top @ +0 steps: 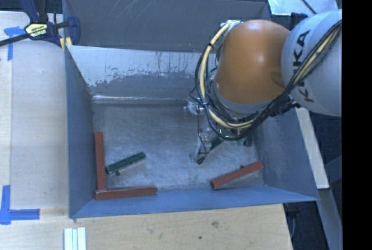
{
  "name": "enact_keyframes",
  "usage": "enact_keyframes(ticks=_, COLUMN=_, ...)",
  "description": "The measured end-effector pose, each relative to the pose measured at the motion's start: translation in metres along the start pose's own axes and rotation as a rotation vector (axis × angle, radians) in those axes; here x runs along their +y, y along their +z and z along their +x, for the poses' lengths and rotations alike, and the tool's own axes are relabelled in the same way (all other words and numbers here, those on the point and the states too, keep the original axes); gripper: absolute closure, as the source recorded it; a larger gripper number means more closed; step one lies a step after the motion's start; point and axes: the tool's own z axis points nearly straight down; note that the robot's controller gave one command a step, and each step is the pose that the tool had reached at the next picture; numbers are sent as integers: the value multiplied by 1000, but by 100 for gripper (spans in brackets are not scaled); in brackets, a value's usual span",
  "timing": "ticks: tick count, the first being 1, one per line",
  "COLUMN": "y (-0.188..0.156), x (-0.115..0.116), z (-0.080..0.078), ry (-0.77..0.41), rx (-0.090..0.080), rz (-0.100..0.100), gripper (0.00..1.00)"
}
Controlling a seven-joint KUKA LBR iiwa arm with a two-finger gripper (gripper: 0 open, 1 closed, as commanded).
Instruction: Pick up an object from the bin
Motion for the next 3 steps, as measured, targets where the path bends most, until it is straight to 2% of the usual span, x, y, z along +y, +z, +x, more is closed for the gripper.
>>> enact_keyframes(ticks=1, y=139, x=-82, z=-10, ry=-106, rx=-1, rz=2, gripper=0)
enact_keyframes(ticks=2, y=104, x=-101, z=-36, ry=-232, rx=-12, rz=1, gripper=0)
enact_keyframes(ticks=3, y=97, x=-89, z=-40, ry=-248, rx=-12, rz=1, gripper=0)
